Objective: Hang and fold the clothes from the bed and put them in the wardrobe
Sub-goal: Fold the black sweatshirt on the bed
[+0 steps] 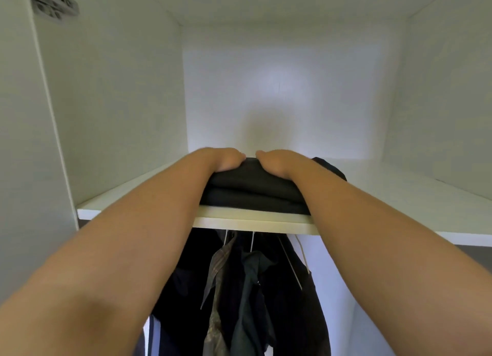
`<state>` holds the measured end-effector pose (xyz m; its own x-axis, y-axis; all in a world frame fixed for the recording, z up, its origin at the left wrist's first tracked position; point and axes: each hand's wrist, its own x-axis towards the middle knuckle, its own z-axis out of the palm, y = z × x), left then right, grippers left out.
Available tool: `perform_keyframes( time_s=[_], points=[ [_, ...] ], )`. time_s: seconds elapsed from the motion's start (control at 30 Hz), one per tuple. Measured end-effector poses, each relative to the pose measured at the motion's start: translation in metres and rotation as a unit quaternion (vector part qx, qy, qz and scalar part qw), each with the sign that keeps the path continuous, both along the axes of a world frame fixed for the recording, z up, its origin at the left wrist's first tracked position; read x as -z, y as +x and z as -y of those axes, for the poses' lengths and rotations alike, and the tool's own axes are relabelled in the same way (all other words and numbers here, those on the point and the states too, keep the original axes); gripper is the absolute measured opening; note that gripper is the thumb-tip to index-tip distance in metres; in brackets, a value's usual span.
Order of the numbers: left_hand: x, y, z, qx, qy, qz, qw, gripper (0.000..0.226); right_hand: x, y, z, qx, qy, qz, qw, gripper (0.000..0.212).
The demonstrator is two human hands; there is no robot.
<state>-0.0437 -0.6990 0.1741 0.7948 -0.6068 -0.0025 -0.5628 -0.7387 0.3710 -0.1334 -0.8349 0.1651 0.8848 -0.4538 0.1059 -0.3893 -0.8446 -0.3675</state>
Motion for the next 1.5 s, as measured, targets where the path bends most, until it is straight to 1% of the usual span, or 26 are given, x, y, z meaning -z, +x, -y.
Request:
perform_keyframes(
  time_s=[0.07,0.2,0.33,0.37,0.43,0.5,0.53,0.57,0.6,0.67,0.73,0.77,0.83,0.87,0.93,1.0,1.03,1.07,1.13,1.17,1.23,1.27,1.33,1.43,1.47,1.5],
  points=[
    [0.001,0.001,0.002,0.003,-0.009,0.003,1.000,0.046,0.000,-0.002,0.009,0.026,-0.004,-0.007,1.000,0.059],
    [0.003,-0.003,0.002,-0.001,-0.018,0.026,1.000,0.049,0.002,-0.014,0.015,0.065,-0.005,-0.008,0.998,0.063],
    [0.003,-0.012,-0.008,-0.027,-0.023,0.031,0.999,0.050,-0.008,-0.027,0.014,0.083,-0.031,-0.040,0.995,0.057],
    [0.003,-0.013,-0.012,-0.046,-0.028,0.024,0.998,0.050,-0.013,-0.030,0.013,0.093,-0.058,-0.050,0.993,0.054],
    [0.003,-0.017,-0.019,-0.082,-0.033,0.013,0.996,0.048,-0.021,-0.038,0.004,0.117,-0.158,-0.043,0.980,0.045],
    [0.002,-0.021,-0.028,-0.113,-0.033,0.015,0.993,0.042,-0.025,-0.038,-0.009,0.090,-0.274,0.033,0.957,0.024],
    [0.001,-0.023,-0.033,-0.130,-0.026,0.022,0.991,0.038,-0.025,-0.036,-0.018,0.050,-0.305,0.081,0.947,0.019],
    [-0.001,-0.025,-0.038,-0.148,-0.010,0.029,0.988,0.034,-0.024,-0.034,-0.026,0.012,-0.294,0.115,0.949,0.025],
    [-0.004,-0.027,-0.044,-0.173,0.015,0.036,0.984,0.034,-0.021,-0.032,-0.034,-0.023,-0.257,0.122,0.959,0.034],
    [-0.011,-0.032,-0.056,-0.215,0.087,0.065,0.970,0.032,-0.017,-0.024,-0.042,-0.058,-0.182,0.066,0.979,0.053],
    [-0.019,-0.032,-0.064,-0.234,0.133,0.093,0.959,0.033,-0.011,-0.016,-0.043,-0.062,-0.161,-0.004,0.985,0.070],
    [-0.022,-0.032,-0.067,-0.230,0.140,0.102,0.957,0.037,-0.007,-0.012,-0.040,-0.048,-0.150,-0.012,0.987,0.072],
    [-0.021,-0.033,-0.073,-0.201,0.130,0.143,0.960,0.047,0.001,-0.007,-0.034,-0.014,-0.143,0.039,0.989,0.067],
    [-0.017,-0.037,-0.076,-0.169,0.113,0.175,0.963,0.048,0.003,-0.006,-0.034,-0.008,-0.165,0.078,0.983,0.060],
    [0.001,-0.042,-0.084,-0.086,0.047,0.228,0.969,0.043,0.003,-0.004,-0.036,-0.039,-0.187,0.152,0.970,0.038],
    [0.017,-0.040,-0.095,-0.047,0.001,0.257,0.965,0.042,-0.008,-0.004,-0.041,-0.096,-0.128,0.166,0.973,0.023],
    [0.021,-0.035,-0.100,-0.050,0.000,0.261,0.964,0.043,-0.015,-0.005,-0.044,-0.119,-0.092,0.141,0.979,0.024],
    [0.022,-0.027,-0.104,-0.060,0.006,0.258,0.964,0.044,-0.022,-0.007,-0.050,-0.139,-0.056,0.102,0.983,0.032],
    [0.017,-0.012,-0.106,-0.075,0.019,0.236,0.969,0.045,-0.030,-0.008,-0.062,-0.161,-0.022,0.015,0.987,0.055],
    [0.014,-0.004,-0.105,-0.077,0.022,0.223,0.971,0.045,-0.030,-0.005,-0.067,-0.161,-0.044,-0.016,0.986,0.063],
    [0.012,0.012,-0.101,-0.082,0.022,0.209,0.974,0.047,-0.027,0.008,-0.076,-0.148,-0.132,-0.040,0.979,0.068],
    [0.013,0.021,-0.100,-0.089,0.023,0.210,0.973,0.048,-0.025,0.016,-0.080,-0.140,-0.171,-0.042,0.974,0.067],
    [0.019,0.038,-0.100,-0.097,0.013,0.213,0.972,0.048,-0.020,0.034,-0.085,-0.115,-0.200,-0.016,0.973,0.061],
    [0.021,0.072,-0.104,-0.079,-0.075,0.154,0.982,0.045,-0.011,0.066,-0.084,-0.074,-0.089,0.076,0.990,0.055],
    [0.021,0.083,-0.106,-0.077,-0.091,0.144,0.982,0.044,-0.009,0.076,-0.086,-0.067,-0.065,0.106,0.990,0.053],
    [0.022,0.092,-0.107,-0.077,-0.090,0.148,0.982,0.043,-0.007,0.085,-0.089,-0.060,-0.069,0.120,0.989,0.048]
  ],
)
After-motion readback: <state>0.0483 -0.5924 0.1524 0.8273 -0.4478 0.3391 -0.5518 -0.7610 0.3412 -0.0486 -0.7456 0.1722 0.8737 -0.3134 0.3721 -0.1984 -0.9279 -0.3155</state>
